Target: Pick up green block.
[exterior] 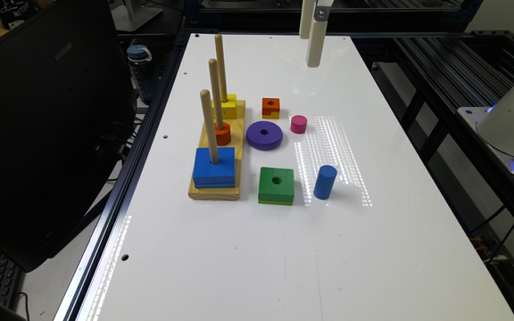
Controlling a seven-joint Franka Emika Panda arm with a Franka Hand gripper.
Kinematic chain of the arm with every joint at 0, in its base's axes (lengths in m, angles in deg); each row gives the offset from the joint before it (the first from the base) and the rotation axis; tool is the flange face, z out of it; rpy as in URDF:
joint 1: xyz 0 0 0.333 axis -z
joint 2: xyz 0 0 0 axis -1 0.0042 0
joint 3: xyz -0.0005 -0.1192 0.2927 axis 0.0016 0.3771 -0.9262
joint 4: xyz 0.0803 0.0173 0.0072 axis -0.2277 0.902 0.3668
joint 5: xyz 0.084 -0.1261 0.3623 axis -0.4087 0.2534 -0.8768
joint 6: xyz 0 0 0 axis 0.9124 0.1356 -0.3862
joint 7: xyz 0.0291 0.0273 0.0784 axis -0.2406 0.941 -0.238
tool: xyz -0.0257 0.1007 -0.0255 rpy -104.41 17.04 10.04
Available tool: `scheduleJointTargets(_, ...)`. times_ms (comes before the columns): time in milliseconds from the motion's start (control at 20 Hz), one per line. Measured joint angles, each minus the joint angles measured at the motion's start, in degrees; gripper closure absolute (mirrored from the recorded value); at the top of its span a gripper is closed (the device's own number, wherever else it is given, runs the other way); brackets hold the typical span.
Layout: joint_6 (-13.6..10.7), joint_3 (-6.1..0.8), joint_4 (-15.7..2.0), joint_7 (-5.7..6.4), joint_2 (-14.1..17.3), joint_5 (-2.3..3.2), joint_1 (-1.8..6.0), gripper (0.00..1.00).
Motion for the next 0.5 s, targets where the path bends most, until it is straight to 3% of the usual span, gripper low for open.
scheduleJointTargets(250, 0.0, -0.02, 0.0, 0.0, 0.0, 0.0, 0.0, 0.0)
scheduleJointTargets(500, 0.0, -0.8, 0.0, 0.27, 0.0, -0.05, 0.0, 0.0)
